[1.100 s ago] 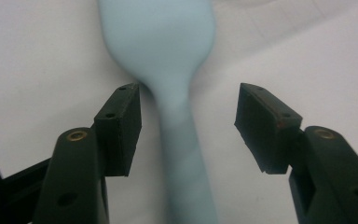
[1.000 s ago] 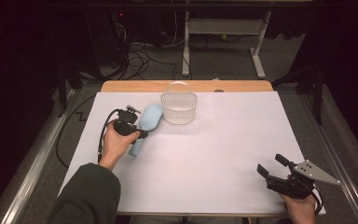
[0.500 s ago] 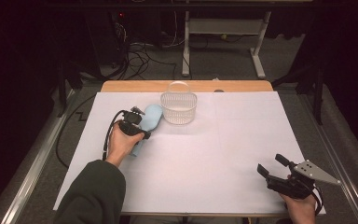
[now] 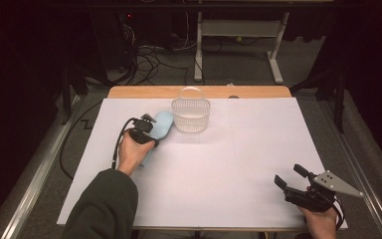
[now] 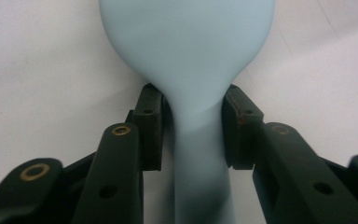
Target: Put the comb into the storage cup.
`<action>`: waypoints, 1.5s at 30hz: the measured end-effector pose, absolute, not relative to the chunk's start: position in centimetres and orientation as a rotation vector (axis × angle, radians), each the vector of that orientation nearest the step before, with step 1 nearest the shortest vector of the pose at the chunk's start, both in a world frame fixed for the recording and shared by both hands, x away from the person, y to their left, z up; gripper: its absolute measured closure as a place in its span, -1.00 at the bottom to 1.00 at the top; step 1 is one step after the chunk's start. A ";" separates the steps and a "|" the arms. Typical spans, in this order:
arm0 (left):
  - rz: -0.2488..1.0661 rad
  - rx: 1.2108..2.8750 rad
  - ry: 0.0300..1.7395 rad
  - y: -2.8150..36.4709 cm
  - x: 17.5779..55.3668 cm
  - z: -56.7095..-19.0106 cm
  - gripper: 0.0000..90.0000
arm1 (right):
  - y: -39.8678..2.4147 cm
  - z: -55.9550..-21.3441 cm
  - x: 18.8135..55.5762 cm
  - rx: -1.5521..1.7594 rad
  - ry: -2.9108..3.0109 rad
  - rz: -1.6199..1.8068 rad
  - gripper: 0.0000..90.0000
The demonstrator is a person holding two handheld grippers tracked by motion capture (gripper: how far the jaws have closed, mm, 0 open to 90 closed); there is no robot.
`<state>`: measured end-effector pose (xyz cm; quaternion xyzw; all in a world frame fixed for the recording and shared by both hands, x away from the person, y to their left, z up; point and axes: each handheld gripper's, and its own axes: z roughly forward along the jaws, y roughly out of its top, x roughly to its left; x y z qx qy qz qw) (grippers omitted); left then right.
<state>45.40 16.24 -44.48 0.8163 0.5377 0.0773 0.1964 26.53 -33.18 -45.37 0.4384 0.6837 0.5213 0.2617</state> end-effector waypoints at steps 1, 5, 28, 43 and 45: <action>0.215 2.284 1.509 16.3 45.4 -44.5 0.47 | -33.2 -45.4 26.5 1.188 1.851 1.411 -0.63; 0.213 2.276 1.524 16.3 45.4 -44.4 0.51 | -33.2 -45.4 26.6 1.186 1.851 1.413 -0.63; 0.243 2.240 1.487 17.6 44.3 -42.9 0.54 | -33.2 -45.4 26.6 1.190 1.850 1.413 -0.63; 0.265 2.178 1.416 18.9 42.0 -41.6 0.55 | -33.2 -45.4 26.6 1.185 1.849 1.417 -0.62; 0.270 2.174 1.396 18.9 41.5 -41.4 0.55 | -33.2 -45.3 26.6 1.188 1.848 1.416 -0.62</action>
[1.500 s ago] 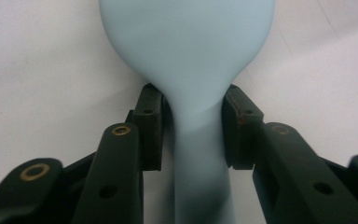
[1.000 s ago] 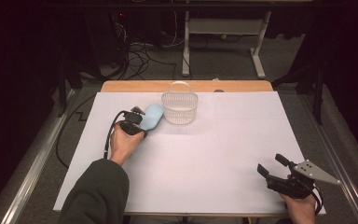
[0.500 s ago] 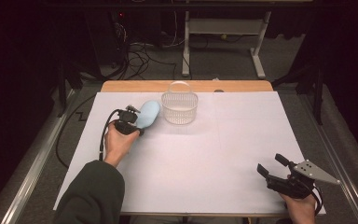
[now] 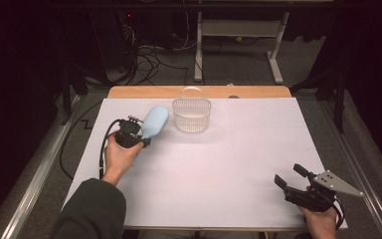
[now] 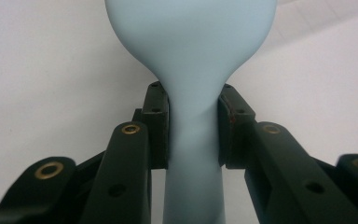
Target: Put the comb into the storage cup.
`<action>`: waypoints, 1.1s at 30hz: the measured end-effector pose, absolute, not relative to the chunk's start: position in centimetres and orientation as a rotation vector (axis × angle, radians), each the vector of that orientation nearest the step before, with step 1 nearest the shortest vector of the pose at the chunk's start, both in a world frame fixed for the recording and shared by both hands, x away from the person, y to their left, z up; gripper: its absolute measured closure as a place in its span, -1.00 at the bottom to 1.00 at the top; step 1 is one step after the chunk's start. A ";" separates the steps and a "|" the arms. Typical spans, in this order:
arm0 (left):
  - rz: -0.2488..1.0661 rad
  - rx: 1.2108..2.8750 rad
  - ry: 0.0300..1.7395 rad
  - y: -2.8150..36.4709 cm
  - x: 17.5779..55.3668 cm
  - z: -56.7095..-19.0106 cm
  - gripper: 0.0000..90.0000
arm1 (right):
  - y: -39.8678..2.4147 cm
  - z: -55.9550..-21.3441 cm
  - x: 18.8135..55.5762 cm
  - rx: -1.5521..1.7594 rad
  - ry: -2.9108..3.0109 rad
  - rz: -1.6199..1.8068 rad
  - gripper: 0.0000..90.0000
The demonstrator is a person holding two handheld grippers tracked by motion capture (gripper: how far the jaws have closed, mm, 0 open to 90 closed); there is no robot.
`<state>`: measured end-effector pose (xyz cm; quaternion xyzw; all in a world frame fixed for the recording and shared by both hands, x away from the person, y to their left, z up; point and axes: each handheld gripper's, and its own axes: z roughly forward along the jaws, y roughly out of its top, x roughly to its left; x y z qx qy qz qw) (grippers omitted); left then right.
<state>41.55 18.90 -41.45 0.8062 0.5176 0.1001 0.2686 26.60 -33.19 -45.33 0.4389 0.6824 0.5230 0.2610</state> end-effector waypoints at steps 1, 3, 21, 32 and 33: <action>0.270 2.173 1.386 18.9 41.3 -41.3 0.55 | -33.2 -45.3 26.6 1.191 1.841 1.415 -0.61; 0.272 2.168 1.367 18.9 40.9 -41.1 0.55 | -33.2 -45.3 26.6 1.193 1.829 1.414 -0.60; 0.272 2.146 1.178 18.1 36.2 -40.3 0.55 | -32.9 -45.2 26.5 1.141 1.850 1.406 -0.63; 0.256 2.137 1.053 16.6 33.0 -40.4 0.55 | -31.1 -44.5 26.2 1.078 1.889 1.474 -0.64; 0.252 2.137 1.045 16.5 32.8 -40.4 0.55 | -30.9 -44.4 26.2 1.068 1.897 1.480 -0.64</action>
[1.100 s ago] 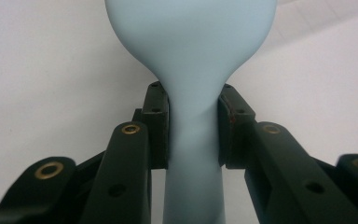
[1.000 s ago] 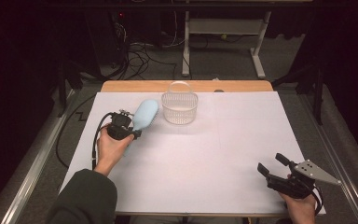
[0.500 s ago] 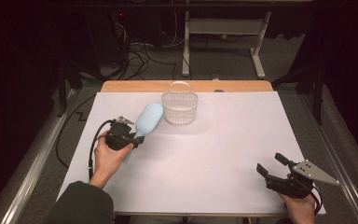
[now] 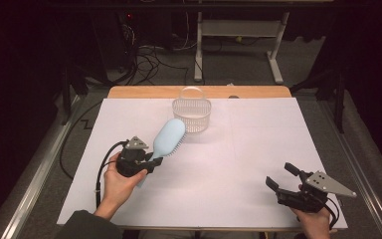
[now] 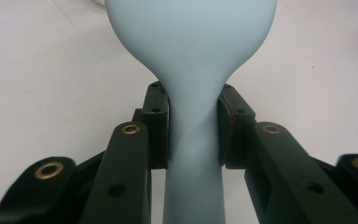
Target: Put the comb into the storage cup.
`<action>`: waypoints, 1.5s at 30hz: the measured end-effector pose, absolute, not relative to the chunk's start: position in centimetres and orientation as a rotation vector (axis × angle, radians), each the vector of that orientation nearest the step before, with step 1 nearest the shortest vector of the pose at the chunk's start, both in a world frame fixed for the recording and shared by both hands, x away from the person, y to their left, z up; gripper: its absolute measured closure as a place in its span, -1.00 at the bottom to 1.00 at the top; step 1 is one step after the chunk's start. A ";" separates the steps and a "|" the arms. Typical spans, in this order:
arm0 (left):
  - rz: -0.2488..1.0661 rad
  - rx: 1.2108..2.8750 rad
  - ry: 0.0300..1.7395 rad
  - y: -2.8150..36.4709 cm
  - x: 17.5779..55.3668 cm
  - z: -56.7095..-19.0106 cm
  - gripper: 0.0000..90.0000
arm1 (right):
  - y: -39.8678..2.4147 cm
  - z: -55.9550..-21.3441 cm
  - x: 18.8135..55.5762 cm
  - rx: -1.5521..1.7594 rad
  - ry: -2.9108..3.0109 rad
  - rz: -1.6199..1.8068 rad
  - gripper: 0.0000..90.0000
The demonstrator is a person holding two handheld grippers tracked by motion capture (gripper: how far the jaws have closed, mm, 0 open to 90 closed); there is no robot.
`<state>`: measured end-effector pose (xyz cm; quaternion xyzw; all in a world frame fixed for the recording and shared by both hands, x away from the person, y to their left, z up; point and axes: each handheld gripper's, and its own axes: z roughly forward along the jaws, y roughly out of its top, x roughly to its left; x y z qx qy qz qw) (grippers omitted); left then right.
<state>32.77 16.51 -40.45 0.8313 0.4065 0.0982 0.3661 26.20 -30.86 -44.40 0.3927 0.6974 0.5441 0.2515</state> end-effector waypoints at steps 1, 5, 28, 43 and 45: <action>0.253 2.139 1.037 16.4 32.6 -40.5 0.55 | -30.6 -44.3 26.2 1.063 1.905 1.486 -0.64; 0.255 2.144 1.014 16.0 32.1 -40.8 0.55 | -29.5 -44.2 26.2 1.034 1.939 1.496 -0.65; 0.248 2.137 0.879 13.9 29.3 -41.7 0.55 | -24.0 -44.0 26.2 0.962 2.022 1.569 -0.65; 0.222 2.158 0.783 11.6 28.1 -41.8 0.55 | -21.3 -44.1 26.5 0.952 2.060 1.636 -0.65; 0.220 2.159 0.773 11.3 28.0 -41.7 0.55 | -20.9 -44.1 26.5 0.954 2.066 1.646 -0.65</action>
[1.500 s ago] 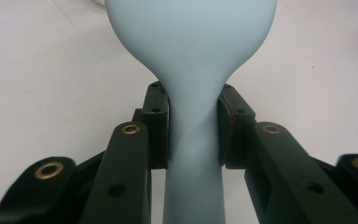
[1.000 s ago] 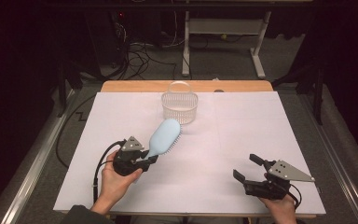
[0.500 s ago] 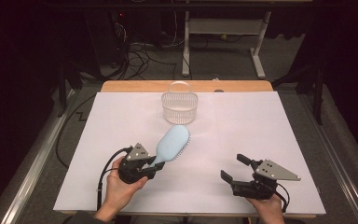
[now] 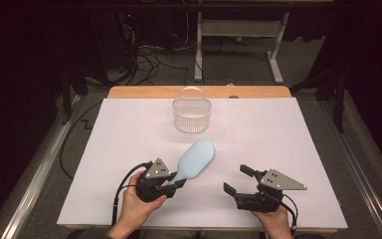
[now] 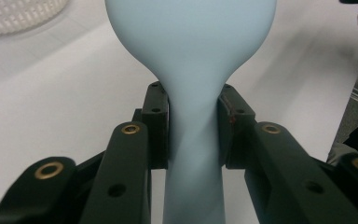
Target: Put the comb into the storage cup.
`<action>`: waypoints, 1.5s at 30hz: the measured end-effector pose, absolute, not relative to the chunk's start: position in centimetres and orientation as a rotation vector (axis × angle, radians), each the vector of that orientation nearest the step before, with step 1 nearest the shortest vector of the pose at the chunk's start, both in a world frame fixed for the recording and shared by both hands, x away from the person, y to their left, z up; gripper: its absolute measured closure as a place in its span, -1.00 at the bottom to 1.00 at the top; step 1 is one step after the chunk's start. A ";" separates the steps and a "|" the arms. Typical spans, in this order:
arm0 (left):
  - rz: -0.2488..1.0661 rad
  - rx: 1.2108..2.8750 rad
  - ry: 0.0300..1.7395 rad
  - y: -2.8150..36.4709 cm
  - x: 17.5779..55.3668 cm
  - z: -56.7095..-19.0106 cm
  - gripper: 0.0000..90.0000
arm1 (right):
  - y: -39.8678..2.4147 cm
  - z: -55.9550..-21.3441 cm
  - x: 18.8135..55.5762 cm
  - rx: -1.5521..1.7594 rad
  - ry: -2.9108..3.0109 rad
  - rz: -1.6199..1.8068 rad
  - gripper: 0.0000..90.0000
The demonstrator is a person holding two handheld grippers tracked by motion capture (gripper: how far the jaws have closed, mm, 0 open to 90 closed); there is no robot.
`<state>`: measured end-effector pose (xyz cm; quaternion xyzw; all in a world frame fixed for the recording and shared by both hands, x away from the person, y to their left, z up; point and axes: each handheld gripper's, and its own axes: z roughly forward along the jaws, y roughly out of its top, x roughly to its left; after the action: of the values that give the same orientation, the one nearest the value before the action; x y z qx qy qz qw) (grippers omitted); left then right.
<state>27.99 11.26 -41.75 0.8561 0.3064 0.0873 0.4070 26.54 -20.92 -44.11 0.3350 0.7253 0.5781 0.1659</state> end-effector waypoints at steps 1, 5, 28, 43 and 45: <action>0.220 2.159 0.770 11.1 27.9 -41.7 0.55 | -20.7 -44.1 26.6 0.954 2.068 1.651 -0.65; 0.219 2.161 0.745 10.5 27.8 -41.6 0.54 | -20.1 -44.0 26.7 0.951 2.074 1.674 -0.65; 0.223 2.190 0.670 8.2 27.0 -41.7 0.54 | -16.5 -44.0 27.8 0.992 2.134 1.780 -0.64; 0.188 2.171 0.641 7.1 26.6 -41.8 0.54 | -15.0 -44.1 28.5 1.047 2.152 1.789 -0.60; 0.191 2.173 0.637 7.0 26.5 -41.7 0.54 | -14.9 -44.1 28.5 1.048 2.155 1.786 -0.54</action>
<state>26.53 6.96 -41.74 0.8673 0.2543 0.0763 0.4211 28.52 -14.88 -44.08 0.3497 0.7188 0.5960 0.0764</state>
